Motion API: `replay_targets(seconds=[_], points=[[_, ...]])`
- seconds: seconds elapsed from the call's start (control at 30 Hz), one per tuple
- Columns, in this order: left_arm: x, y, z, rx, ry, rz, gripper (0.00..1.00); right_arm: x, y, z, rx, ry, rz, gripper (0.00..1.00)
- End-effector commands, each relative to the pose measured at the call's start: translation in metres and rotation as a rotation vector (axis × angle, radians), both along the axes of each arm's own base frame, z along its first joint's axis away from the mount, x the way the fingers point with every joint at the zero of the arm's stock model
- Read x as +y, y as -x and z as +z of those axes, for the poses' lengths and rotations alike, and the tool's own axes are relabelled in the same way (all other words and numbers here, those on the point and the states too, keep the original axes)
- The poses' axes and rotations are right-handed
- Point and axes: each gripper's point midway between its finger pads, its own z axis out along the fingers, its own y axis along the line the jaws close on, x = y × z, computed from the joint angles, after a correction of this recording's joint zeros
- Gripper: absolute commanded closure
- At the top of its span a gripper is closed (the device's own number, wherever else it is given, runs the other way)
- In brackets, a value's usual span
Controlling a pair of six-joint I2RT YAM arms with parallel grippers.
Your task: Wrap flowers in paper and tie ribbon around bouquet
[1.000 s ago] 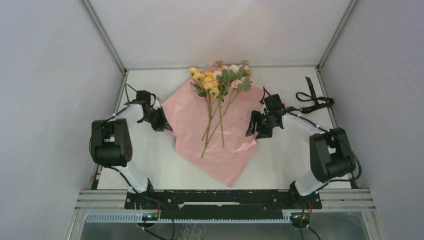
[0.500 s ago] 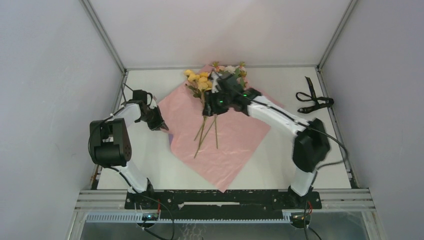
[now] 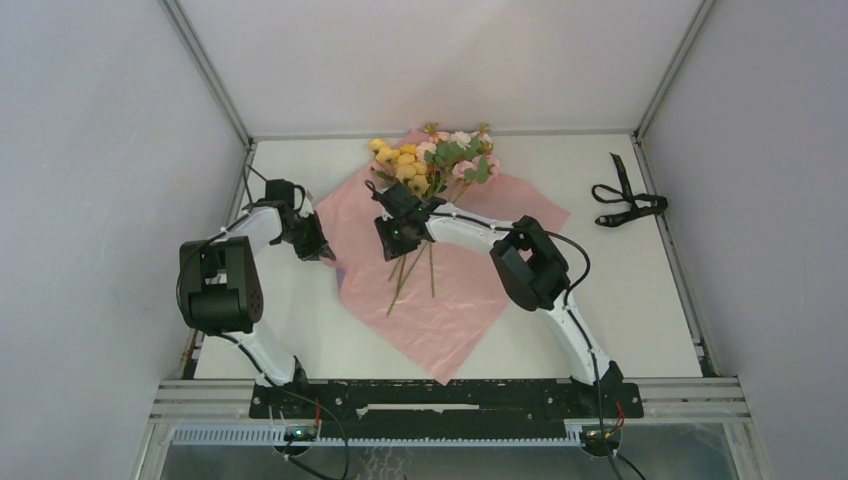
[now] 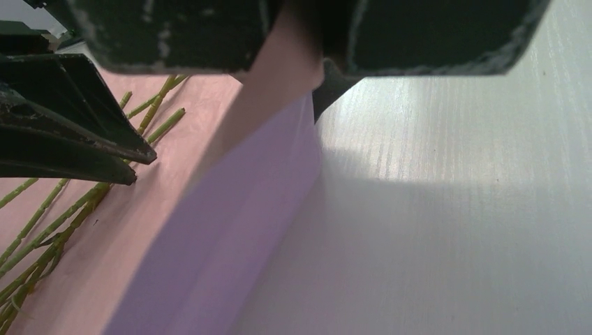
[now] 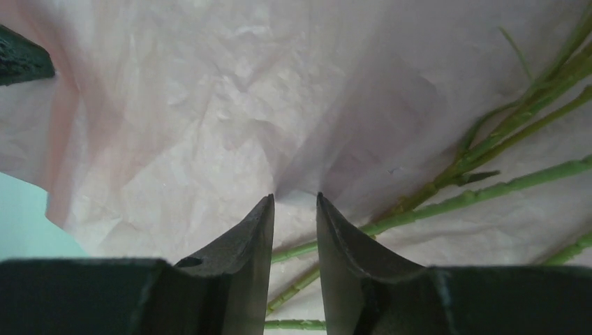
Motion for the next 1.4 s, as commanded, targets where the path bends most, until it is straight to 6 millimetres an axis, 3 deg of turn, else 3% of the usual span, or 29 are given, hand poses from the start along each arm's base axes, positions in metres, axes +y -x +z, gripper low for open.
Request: replay_targets(seconds=[0.0,0.03,0.13,0.33,0.43,0.53,0.63,0.7,0.77,0.9,1.03,1.13,1.2,1.37], points=[[0.006,-0.015,0.016,-0.087,-0.037,-0.013,0.98,-0.019,-0.004,-0.012,-0.025,0.071,0.008,0.63],[0.006,-0.016,0.016,-0.089,-0.041,-0.011,0.97,-0.030,0.002,-0.018,-0.016,0.099,0.001,0.64],[0.007,-0.018,0.018,-0.096,-0.045,-0.008,0.97,-0.054,0.014,-0.012,-0.028,0.111,-0.001,0.64],[0.009,-0.019,0.020,-0.106,-0.057,-0.003,0.98,-0.090,0.024,0.012,-0.061,0.156,0.029,0.64],[0.010,-0.019,0.019,-0.106,-0.063,-0.002,0.98,-0.088,0.027,0.016,-0.048,0.131,0.070,0.64],[0.009,-0.017,0.018,-0.103,-0.060,-0.003,0.98,-0.073,0.036,0.030,-0.035,0.081,0.145,0.62],[0.010,-0.016,0.017,-0.100,-0.066,-0.002,0.97,-0.051,0.056,0.063,-0.056,-0.023,0.297,0.60],[0.010,-0.015,0.017,-0.099,-0.065,-0.001,0.97,-0.038,0.084,0.095,-0.092,-0.135,0.445,0.55],[0.010,-0.014,0.017,-0.098,-0.063,-0.001,0.97,-0.039,0.109,0.121,-0.187,-0.210,0.569,0.45],[0.008,-0.014,0.016,-0.095,-0.055,-0.002,0.97,-0.068,0.157,0.124,-0.460,-0.244,0.881,0.33],[0.008,-0.013,0.016,-0.093,-0.051,-0.002,0.97,-0.094,0.202,0.090,-0.649,-0.174,1.238,0.28],[0.007,-0.012,0.017,-0.093,-0.046,-0.005,0.97,-0.110,0.230,0.069,-0.630,-0.170,1.418,0.27],[0.006,-0.011,0.016,-0.092,-0.042,-0.006,0.97,-0.119,0.242,0.055,-0.578,-0.154,1.486,0.28],[0.005,-0.012,0.017,-0.095,-0.036,-0.008,0.97,-0.130,0.241,0.025,-0.537,-0.028,1.545,0.28]])
